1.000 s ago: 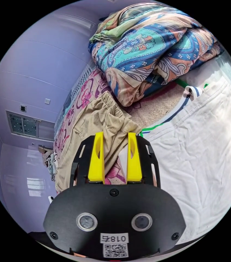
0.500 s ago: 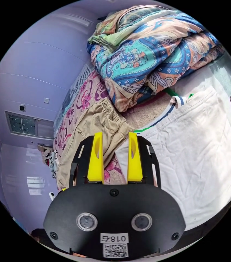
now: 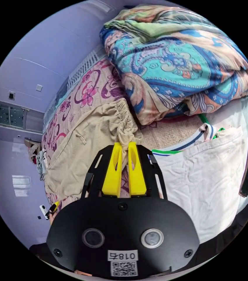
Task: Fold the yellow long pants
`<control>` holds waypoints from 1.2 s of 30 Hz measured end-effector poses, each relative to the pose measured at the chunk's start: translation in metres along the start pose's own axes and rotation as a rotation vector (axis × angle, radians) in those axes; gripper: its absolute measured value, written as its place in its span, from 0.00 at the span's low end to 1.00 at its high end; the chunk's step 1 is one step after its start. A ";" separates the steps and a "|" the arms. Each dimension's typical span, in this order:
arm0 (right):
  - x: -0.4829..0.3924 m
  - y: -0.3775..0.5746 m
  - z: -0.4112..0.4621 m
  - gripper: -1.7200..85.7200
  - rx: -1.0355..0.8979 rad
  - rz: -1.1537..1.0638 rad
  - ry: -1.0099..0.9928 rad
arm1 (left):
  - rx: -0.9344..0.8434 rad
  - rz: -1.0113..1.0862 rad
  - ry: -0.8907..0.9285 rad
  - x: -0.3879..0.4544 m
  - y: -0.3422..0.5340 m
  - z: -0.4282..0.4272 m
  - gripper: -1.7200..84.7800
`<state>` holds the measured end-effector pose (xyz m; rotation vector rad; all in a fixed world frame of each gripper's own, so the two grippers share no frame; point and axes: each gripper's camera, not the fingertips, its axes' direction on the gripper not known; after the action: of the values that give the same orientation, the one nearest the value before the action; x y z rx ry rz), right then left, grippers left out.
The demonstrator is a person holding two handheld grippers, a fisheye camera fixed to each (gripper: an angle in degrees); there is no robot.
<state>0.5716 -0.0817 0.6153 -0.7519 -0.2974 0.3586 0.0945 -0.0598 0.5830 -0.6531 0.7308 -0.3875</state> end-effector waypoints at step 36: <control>0.052 0.090 -0.042 0.04 0.065 0.243 -0.364 | -0.091 -0.175 0.250 -0.103 0.015 0.112 0.01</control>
<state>0.6159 -0.0245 0.5298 -0.6578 -0.5356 0.7348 0.1058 0.0520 0.6862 -0.7649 0.9362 -0.6067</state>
